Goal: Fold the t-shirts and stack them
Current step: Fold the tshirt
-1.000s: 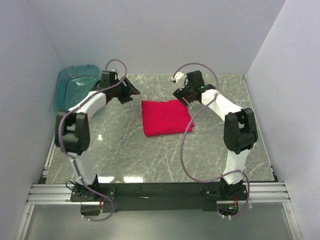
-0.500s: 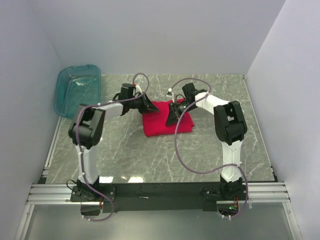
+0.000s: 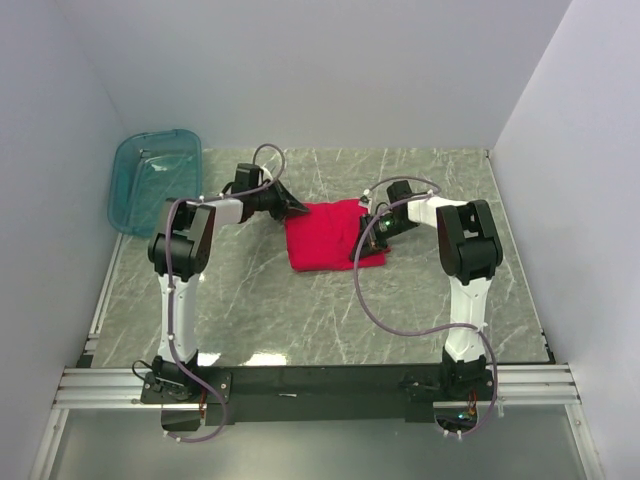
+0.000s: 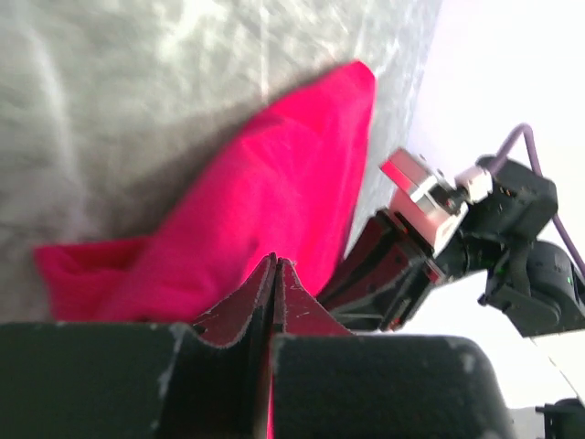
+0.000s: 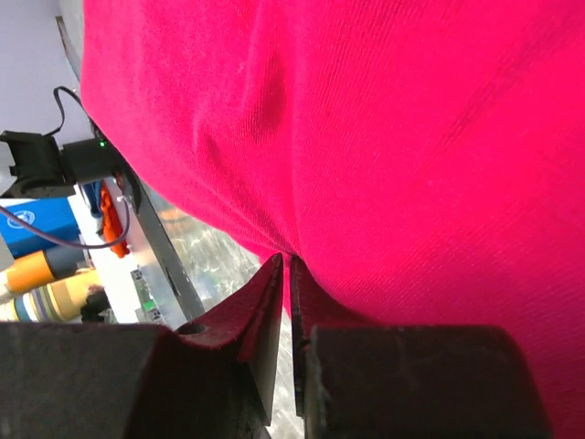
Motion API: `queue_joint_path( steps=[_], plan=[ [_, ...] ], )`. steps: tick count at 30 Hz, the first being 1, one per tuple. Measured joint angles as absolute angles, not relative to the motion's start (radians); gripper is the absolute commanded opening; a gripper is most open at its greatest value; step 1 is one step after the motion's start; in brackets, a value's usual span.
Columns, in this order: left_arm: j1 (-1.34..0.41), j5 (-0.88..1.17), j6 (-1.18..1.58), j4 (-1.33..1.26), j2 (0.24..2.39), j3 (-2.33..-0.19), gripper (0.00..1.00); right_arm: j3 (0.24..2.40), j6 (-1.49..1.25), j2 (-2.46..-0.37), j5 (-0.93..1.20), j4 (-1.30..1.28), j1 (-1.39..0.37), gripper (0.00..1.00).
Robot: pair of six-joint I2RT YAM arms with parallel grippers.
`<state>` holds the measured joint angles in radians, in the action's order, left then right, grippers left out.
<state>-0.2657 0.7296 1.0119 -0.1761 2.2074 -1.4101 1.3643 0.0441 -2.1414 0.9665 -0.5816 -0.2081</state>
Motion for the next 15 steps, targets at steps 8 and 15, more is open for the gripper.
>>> queue_joint_path(
  steps=[8, 15],
  plan=[
    [-0.236, 0.702, 1.003, -0.162, 2.237, -1.421, 0.16, 1.381, 0.131, -2.079, 0.903, -0.665, -0.209, 0.4],
    [-0.238, 0.508, 0.785, -0.072, 1.954, -1.341, 0.5, 1.366, 0.182, -1.793, 0.67, -0.645, -0.169, 0.85]
  ],
)
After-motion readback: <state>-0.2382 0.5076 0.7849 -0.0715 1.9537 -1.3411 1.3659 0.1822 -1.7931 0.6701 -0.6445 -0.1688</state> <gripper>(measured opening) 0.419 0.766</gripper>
